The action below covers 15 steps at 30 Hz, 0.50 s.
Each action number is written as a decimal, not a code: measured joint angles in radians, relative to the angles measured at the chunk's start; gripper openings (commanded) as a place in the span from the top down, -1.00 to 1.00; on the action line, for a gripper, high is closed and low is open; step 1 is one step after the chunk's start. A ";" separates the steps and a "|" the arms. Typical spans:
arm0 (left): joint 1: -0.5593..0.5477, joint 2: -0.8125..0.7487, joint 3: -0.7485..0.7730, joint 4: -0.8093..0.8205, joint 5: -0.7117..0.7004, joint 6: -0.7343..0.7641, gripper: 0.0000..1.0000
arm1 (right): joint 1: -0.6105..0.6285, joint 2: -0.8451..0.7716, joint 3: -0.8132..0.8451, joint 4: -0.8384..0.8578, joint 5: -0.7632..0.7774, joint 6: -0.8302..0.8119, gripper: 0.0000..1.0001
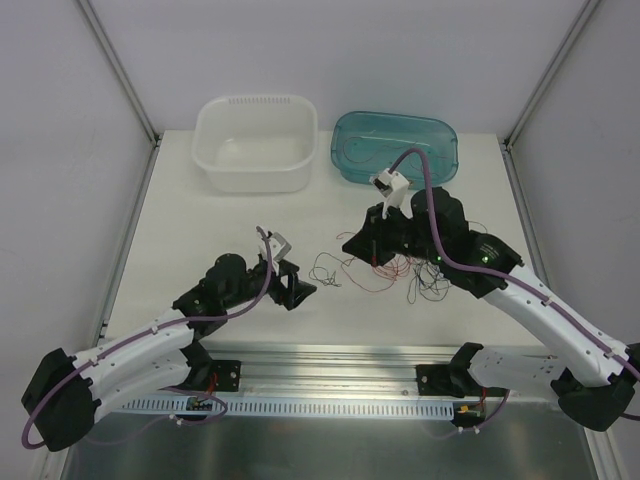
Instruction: Untangle the cables
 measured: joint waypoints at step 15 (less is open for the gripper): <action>-0.071 0.008 -0.055 0.111 0.019 0.358 -0.38 | 0.001 -0.001 0.032 0.010 -0.100 0.039 0.99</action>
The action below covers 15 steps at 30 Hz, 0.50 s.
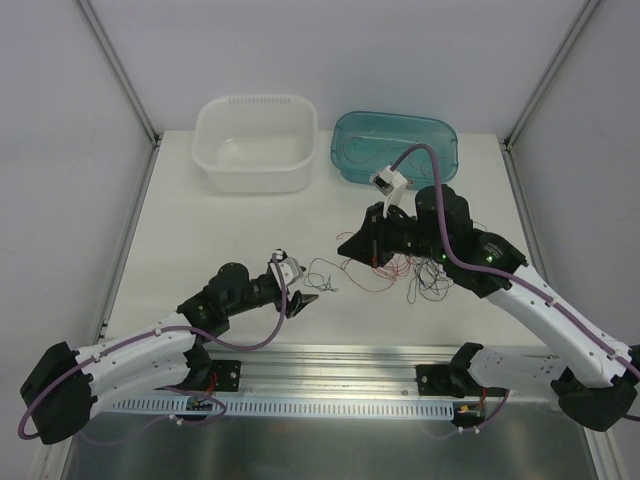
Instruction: Untangle the cables
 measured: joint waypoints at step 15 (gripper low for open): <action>-0.079 0.049 -0.005 0.016 -0.053 0.123 0.27 | 0.002 -0.007 0.025 0.019 -0.041 0.031 0.99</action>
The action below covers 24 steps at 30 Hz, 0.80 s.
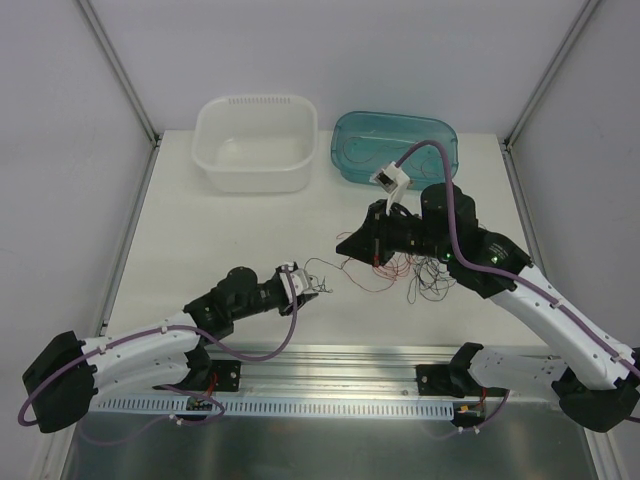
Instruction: Untangle the cables
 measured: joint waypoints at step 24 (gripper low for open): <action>0.060 -0.179 -0.007 -0.098 -0.137 -0.270 1.00 | -0.317 -0.146 -0.135 -0.274 0.341 -0.144 0.99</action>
